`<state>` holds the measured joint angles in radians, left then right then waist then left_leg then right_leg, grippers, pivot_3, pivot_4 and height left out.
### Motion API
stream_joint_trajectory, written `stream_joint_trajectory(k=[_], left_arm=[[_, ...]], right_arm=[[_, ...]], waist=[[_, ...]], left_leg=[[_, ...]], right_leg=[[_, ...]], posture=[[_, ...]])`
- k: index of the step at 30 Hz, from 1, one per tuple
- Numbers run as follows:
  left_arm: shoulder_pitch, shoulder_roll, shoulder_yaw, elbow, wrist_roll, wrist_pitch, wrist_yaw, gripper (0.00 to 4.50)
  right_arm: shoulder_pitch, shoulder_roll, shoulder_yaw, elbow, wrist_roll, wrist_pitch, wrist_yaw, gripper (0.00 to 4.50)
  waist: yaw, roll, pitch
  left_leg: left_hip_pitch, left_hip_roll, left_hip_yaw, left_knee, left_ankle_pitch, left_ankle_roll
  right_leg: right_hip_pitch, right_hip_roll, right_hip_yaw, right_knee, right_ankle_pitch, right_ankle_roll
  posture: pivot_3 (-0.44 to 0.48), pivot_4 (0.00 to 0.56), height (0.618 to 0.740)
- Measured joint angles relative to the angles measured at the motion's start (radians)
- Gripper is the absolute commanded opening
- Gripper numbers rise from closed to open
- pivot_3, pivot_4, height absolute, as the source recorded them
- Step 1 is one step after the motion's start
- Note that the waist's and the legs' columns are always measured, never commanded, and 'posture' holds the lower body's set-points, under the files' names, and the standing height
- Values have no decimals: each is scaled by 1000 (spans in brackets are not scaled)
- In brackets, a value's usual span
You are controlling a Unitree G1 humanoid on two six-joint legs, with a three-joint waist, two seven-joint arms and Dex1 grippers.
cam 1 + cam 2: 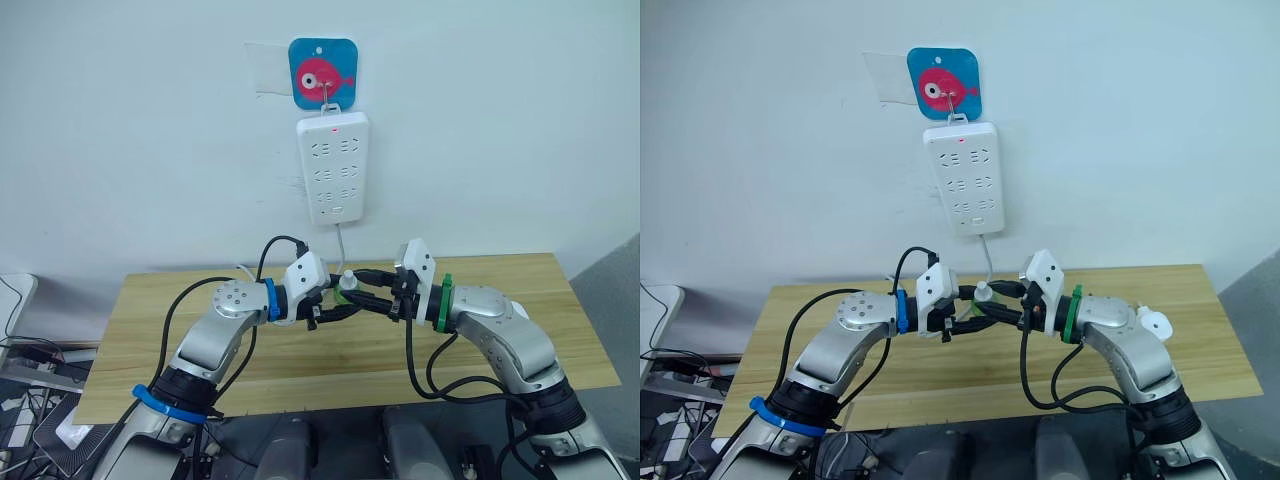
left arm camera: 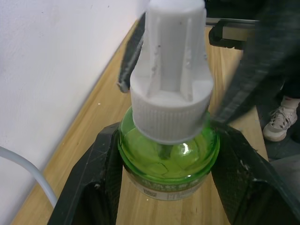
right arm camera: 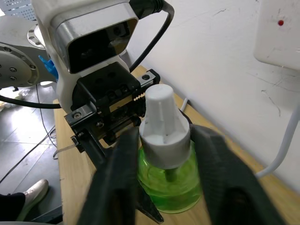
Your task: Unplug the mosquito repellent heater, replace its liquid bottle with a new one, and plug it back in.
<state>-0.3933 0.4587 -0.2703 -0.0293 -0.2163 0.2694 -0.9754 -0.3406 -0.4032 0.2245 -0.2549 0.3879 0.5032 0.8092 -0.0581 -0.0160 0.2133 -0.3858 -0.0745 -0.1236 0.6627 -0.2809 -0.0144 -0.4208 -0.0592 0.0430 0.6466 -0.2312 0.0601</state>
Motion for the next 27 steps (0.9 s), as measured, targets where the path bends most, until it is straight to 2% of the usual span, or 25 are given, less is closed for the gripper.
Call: stream_joint_trajectory(k=[6,10,15,21,27], left_arm=[[11,5,5,-8,-5,15,5,2258],[32,15,12,-26,-20,6,-22,2258],[32,72,3,-37,-52,-63,-175,2258],[12,122,-33,-31,-52,-144,-329,2258],[-6,95,-46,2,-31,-164,-325,2258]], right_arm=[[-8,16,3,27,-11,-13,20,1045],[-34,-4,8,40,-10,-13,93,1045],[-153,-65,56,116,10,-39,350,1045],[-321,-52,154,340,-19,-205,668,1045],[-400,-12,150,438,-12,-235,716,3188]], waist=[[1,0,0],[3,0,0],[2,0,-1],[5,0,-1],[14,0,-1]], left_leg=[[0,0,0,0,0,-1],[0,0,0,0,1,-2],[1,0,0,0,1,-2],[1,0,0,1,2,-4],[0,0,-1,1,4,-6]], right_leg=[[0,0,0,0,0,0],[0,0,0,0,0,0],[1,3,0,1,0,0],[1,4,0,1,0,0],[-1,3,0,1,0,0]], posture=[[-64,188,740],[-50,181,740],[-30,165,740],[-6,152,740],[-14,150,740]])
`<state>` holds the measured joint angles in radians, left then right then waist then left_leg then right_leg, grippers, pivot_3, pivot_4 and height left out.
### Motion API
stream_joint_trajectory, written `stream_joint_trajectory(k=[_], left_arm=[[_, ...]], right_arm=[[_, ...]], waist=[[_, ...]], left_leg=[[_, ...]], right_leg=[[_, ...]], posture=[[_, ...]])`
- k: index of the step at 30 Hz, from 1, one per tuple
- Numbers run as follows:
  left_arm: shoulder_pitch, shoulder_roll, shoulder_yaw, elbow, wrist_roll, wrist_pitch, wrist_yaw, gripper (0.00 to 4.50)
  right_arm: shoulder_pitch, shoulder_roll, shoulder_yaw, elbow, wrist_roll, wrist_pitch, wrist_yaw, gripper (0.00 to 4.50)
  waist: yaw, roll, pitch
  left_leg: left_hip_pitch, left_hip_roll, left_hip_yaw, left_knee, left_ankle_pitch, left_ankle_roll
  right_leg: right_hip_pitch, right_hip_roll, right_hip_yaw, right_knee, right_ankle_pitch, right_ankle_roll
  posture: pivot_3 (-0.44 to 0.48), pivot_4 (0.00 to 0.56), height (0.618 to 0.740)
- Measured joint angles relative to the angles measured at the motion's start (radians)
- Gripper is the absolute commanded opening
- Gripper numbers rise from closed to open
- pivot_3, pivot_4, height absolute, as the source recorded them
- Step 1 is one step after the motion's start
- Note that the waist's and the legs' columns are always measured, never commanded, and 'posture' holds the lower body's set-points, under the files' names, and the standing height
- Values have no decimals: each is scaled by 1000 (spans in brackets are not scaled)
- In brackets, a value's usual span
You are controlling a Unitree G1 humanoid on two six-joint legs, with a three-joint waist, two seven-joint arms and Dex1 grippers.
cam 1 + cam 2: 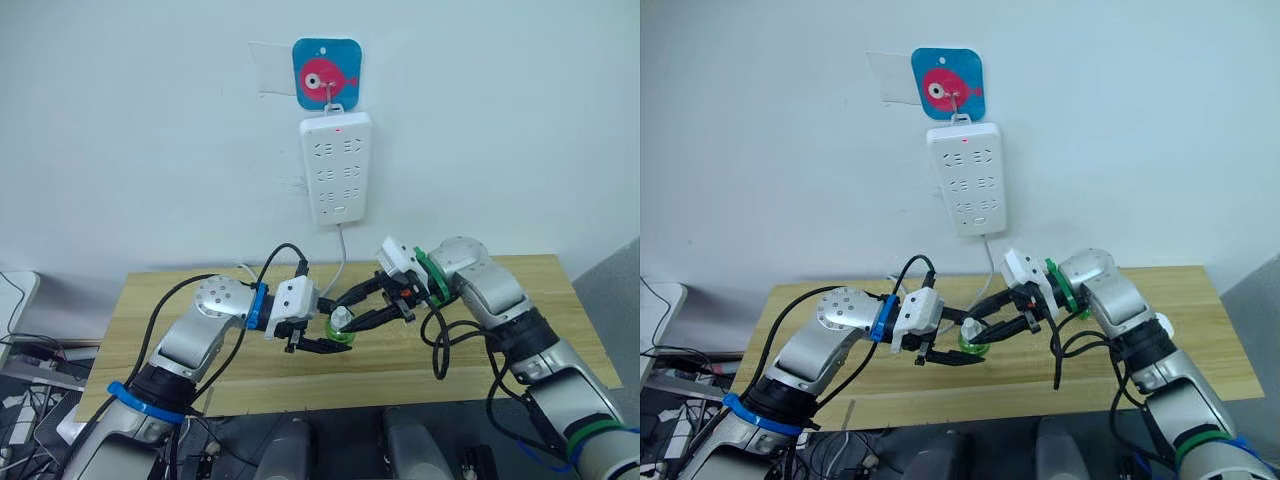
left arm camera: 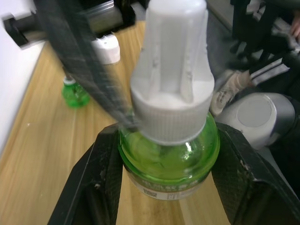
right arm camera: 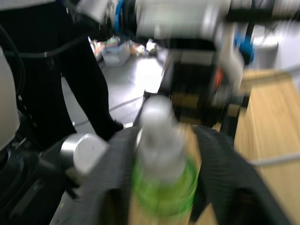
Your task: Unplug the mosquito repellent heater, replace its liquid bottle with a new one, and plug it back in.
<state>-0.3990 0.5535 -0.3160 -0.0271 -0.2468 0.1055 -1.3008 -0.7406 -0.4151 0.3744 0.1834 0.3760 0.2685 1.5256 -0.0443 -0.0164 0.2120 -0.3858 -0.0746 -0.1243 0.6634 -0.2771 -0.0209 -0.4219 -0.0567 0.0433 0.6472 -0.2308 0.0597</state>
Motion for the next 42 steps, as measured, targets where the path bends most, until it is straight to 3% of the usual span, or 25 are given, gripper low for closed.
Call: stream_joint_trajectory(k=[3,4,11,15,20,25,28,35,38,42], left_arm=[[-6,-13,2,20,4,1,33,2258],[-6,-14,7,31,6,2,46,2258],[-4,-64,46,43,5,50,159,2258],[-4,-96,67,43,4,84,226,2258],[-4,-110,79,44,5,107,269,2258],[-5,-120,80,44,5,131,288,2258],[-5,-121,80,44,5,139,288,2258],[-6,-121,81,42,5,152,290,2258],[-4,-117,81,44,10,167,295,2258],[-4,-118,81,43,10,169,295,2258]], right_arm=[[13,-50,-29,-15,2,23,-1,4299],[27,-67,-45,-25,2,30,-5,4449],[256,-105,-165,-256,6,130,-246,4449],[348,-24,-181,-389,-3,168,-443,4449],[380,58,-170,-447,-42,191,-629,4449],[371,82,-167,-453,-44,200,-706,4449],[368,79,-163,-453,-44,200,-723,3874],[366,50,-156,-453,-42,201,-720,1250],[360,35,-157,-467,-37,200,-710,343],[354,23,-157,-466,-31,203,-694,250]], waist=[[14,0,0],[16,-1,0],[12,-1,-1],[7,-1,-2],[9,-1,-2],[9,-1,-2],[9,-1,-2],[9,-1,-2],[8,-1,-2],[9,-1,-2]], left_leg=[[0,0,0,0,0,0],[0,0,0,0,0,0],[-1,0,0,1,0,0],[0,1,0,1,1,-2],[0,0,0,1,2,-3],[0,0,0,1,2,-3],[0,1,0,1,2,-3],[0,1,0,1,2,-3],[0,1,0,1,2,-3],[0,1,0,1,2,-2]], right_leg=[[0,0,0,0,0,0],[0,0,0,0,0,0],[-1,-2,0,1,0,0],[-2,-1,1,4,1,-1],[-1,0,0,4,2,-3],[-1,0,0,3,2,-3],[-1,1,0,4,2,-3],[-1,1,0,4,2,-3],[-1,1,0,4,2,-3],[-1,1,0,4,2,-3]], posture=[[-21,149,740],[-26,148,740],[-48,150,740],[-65,155,740],[-70,159,740],[-75,159,740],[-69,160,740],[-64,163,740],[-60,164,740],[-57,165,740]])
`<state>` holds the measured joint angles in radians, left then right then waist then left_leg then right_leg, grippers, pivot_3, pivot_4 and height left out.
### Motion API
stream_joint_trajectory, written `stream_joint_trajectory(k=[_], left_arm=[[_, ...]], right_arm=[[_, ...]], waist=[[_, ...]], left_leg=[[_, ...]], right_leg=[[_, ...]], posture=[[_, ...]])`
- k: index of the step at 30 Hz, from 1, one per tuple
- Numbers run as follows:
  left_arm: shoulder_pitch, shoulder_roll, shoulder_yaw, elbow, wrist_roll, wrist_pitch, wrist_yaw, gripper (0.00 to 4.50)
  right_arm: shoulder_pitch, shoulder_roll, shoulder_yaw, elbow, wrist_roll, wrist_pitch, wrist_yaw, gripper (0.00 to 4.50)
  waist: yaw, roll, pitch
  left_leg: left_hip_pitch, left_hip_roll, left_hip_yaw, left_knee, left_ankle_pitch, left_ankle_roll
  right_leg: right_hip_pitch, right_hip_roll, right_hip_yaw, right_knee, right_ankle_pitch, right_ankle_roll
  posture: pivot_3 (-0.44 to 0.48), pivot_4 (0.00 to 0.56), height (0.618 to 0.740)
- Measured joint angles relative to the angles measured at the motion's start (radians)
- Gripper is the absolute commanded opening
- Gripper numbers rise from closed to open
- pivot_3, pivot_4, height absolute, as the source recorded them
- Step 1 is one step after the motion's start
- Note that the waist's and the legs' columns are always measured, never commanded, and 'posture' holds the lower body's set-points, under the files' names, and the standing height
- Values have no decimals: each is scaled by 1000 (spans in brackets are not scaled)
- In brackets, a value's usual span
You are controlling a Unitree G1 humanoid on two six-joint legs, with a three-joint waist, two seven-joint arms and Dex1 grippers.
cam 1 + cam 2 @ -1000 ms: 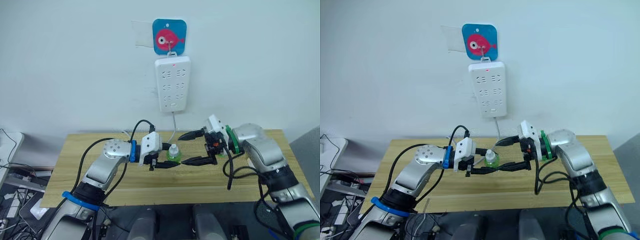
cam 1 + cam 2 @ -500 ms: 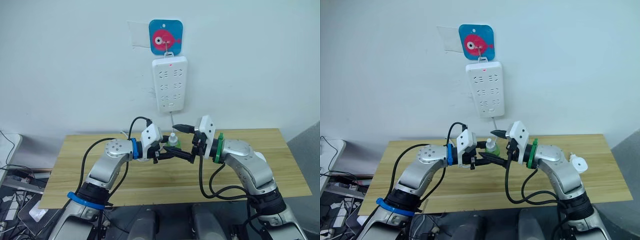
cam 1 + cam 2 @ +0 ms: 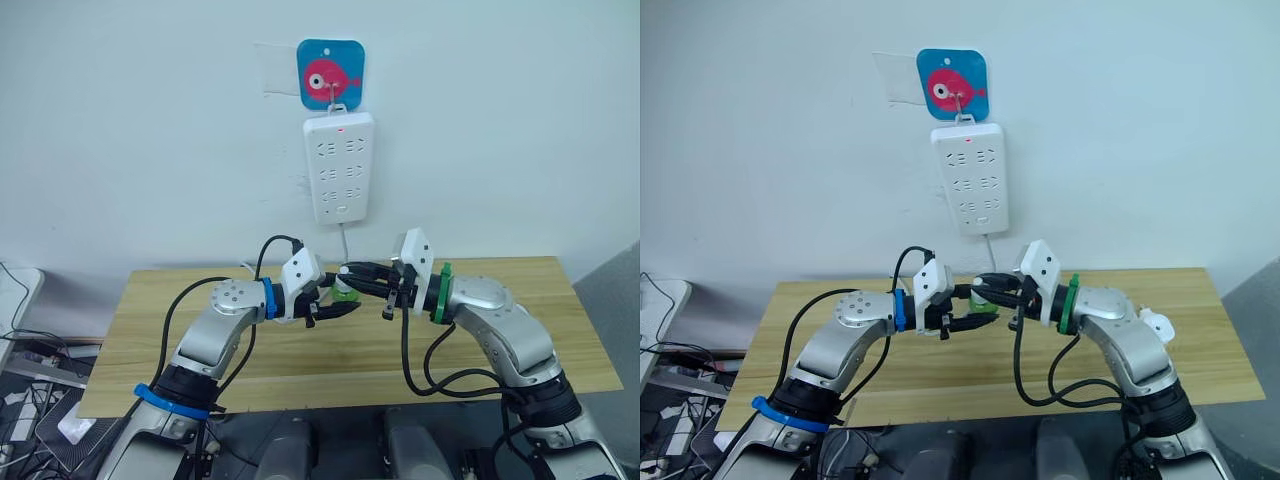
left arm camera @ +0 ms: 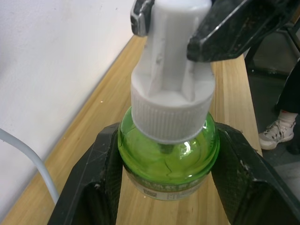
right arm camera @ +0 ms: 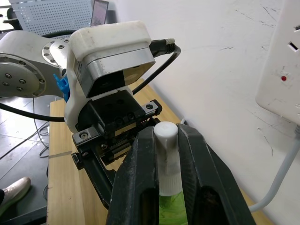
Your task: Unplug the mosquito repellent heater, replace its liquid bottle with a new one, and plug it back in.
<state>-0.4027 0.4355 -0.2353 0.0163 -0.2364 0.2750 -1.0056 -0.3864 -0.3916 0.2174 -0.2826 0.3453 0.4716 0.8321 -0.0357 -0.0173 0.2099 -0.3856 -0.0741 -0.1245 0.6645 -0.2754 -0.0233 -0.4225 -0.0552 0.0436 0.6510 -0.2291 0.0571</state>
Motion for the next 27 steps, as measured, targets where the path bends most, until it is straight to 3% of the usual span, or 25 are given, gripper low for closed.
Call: stream_joint_trajectory(k=[6,10,27], left_arm=[[0,0,1,-2,0,0,0,2258],[0,0,4,-7,-1,0,1,2258],[5,1,5,-9,-1,16,12,2258]], right_arm=[[-9,-1,-3,11,12,6,9,250],[-1,3,2,27,18,-4,15,1541],[16,24,29,122,-50,-135,16,1541]], waist=[[0,0,0],[0,0,0],[1,0,0]], left_leg=[[0,0,0,0,0,0],[0,0,0,0,0,0],[0,0,0,0,0,0]], right_leg=[[0,0,0,0,0,0],[0,0,0,0,0,0],[0,0,0,0,0,0]], posture=[[-51,167,740],[-44,170,740],[-49,168,740]])
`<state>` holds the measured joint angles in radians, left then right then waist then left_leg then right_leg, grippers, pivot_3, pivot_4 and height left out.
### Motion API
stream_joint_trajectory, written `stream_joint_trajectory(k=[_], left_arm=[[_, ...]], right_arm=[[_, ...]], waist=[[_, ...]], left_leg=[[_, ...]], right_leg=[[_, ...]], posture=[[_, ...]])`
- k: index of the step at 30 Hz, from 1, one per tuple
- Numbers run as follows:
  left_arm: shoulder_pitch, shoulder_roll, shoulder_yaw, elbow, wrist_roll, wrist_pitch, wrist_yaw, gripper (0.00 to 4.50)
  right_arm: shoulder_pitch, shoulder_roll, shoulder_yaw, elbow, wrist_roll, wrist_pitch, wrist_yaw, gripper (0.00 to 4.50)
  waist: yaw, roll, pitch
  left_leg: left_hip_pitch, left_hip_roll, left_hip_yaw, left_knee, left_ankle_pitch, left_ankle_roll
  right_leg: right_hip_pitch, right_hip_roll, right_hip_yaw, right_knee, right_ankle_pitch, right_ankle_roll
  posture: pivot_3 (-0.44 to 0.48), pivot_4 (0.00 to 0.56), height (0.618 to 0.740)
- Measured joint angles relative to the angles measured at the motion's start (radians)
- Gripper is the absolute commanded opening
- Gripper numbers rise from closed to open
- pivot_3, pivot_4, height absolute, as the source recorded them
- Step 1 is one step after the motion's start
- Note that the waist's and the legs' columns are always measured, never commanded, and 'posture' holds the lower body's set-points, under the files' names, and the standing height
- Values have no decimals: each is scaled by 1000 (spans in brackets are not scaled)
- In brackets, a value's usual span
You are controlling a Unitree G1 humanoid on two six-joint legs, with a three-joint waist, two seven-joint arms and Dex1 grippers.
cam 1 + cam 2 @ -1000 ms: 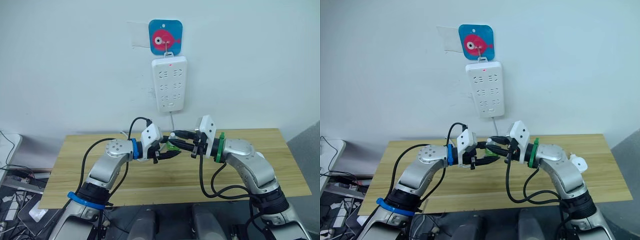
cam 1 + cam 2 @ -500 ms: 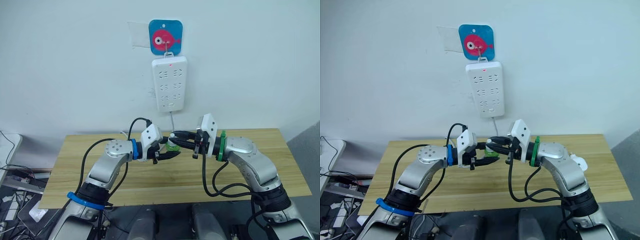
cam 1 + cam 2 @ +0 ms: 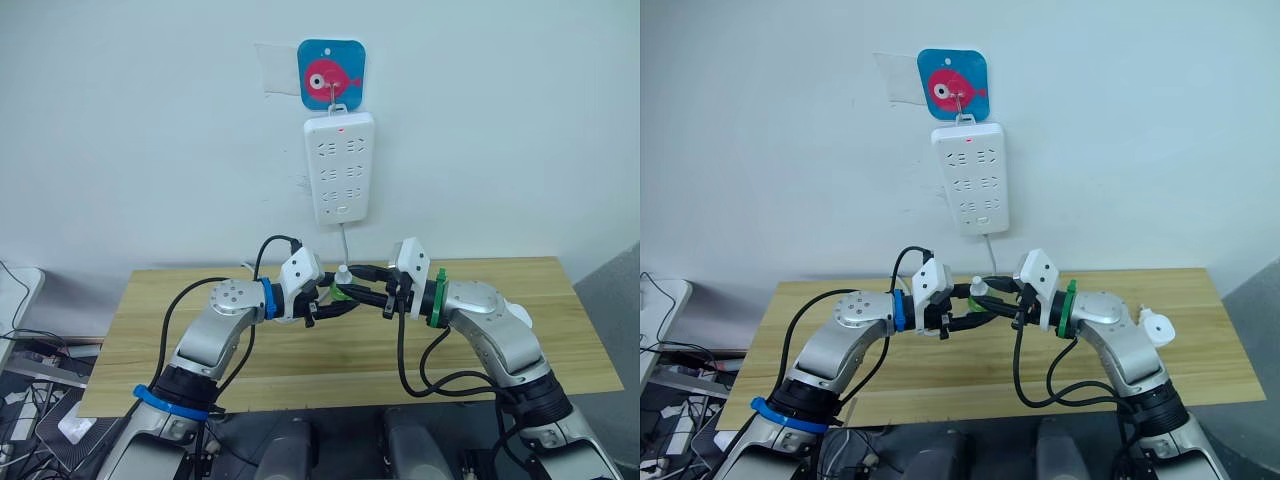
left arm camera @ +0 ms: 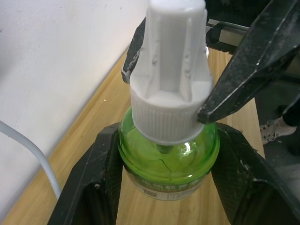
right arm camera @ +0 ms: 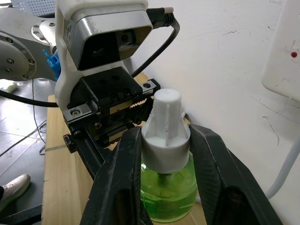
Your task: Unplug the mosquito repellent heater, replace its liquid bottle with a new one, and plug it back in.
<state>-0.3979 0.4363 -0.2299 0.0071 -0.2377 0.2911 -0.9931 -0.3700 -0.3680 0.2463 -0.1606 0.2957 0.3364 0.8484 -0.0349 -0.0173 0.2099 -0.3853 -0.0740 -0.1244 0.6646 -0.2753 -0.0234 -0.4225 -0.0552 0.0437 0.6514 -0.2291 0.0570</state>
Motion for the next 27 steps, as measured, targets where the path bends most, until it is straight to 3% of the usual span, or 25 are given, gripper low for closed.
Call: stream_joint_trajectory(k=[4,6,16,23,27], left_arm=[[0,0,0,1,0,2,0,2258],[0,-1,0,2,0,2,0,2258],[-1,-1,0,-1,-2,2,-17,2258],[37,67,-25,-87,-38,-60,-181,2258],[65,120,-58,-119,-40,-143,-295,2258]], right_arm=[[0,1,2,3,0,-3,-1,1541],[0,1,2,3,0,-4,-1,1044],[-20,-20,2,8,5,-5,47,1033],[-167,-117,39,112,91,-14,427,1033],[-310,-100,137,282,88,-114,695,1033]], waist=[[0,0,0],[0,0,0],[0,0,0],[-7,0,0],[-15,0,0]], left_leg=[[0,0,0,0,0,0],[0,0,0,0,0,0],[0,0,0,0,0,0],[1,1,0,0,0,1],[2,1,0,0,0,1]], right_leg=[[0,0,0,0,0,0],[0,0,0,0,0,0],[0,0,0,0,0,0],[1,0,0,-1,0,0],[2,0,-1,0,0,0]], posture=[[-50,167,740],[-50,166,740],[-56,169,740],[-27,169,740],[4,172,740]])
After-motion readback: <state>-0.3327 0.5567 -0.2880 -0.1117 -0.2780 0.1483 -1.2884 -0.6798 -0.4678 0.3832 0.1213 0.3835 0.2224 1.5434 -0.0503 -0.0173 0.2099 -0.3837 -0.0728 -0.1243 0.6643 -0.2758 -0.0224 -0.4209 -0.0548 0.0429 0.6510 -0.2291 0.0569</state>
